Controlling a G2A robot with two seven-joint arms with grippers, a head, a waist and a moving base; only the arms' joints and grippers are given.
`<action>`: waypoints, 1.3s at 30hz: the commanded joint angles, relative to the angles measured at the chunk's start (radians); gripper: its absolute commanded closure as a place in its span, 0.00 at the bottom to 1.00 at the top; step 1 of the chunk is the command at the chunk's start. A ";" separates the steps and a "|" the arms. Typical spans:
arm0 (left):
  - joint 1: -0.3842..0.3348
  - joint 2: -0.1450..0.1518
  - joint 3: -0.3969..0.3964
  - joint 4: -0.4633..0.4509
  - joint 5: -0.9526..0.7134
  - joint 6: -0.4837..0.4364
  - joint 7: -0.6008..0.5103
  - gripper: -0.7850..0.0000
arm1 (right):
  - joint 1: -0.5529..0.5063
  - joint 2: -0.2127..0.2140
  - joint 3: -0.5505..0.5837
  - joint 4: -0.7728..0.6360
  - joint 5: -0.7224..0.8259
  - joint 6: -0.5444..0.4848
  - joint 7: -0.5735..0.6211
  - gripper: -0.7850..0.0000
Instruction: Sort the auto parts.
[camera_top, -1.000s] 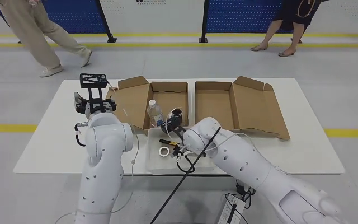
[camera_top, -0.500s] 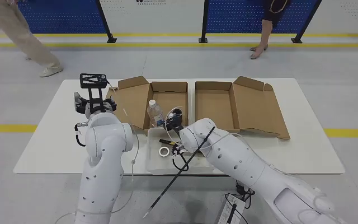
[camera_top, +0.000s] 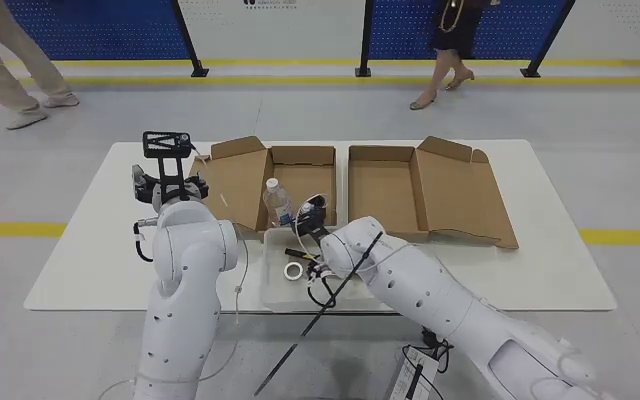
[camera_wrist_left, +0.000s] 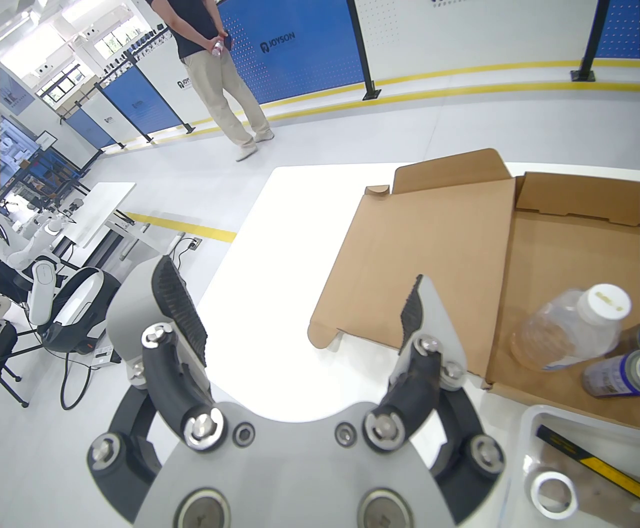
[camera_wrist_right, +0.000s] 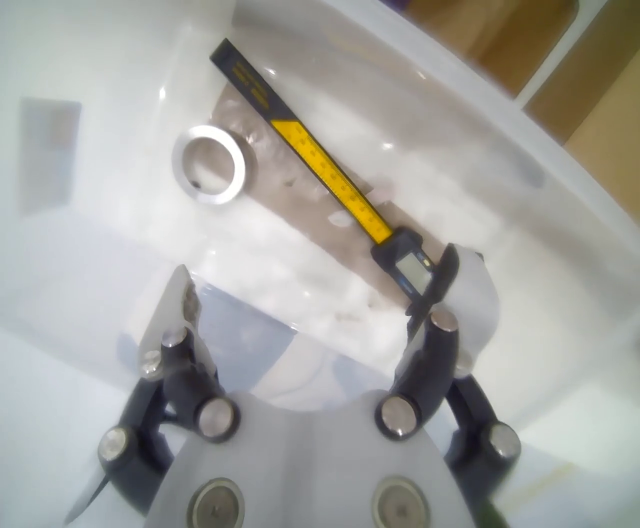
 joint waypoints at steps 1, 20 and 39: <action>0.000 0.000 0.000 0.000 0.000 0.000 0.000 0.00 | -0.002 -0.004 0.002 0.003 -0.009 0.026 -0.003 0.00; 0.000 0.000 0.000 0.000 0.000 0.000 0.000 0.00 | 0.060 -0.130 -0.094 0.183 -0.039 0.144 -0.011 0.50; 0.000 0.000 0.000 0.000 0.000 0.000 0.000 0.00 | 0.083 -0.236 -0.112 0.370 0.015 0.090 -0.085 0.51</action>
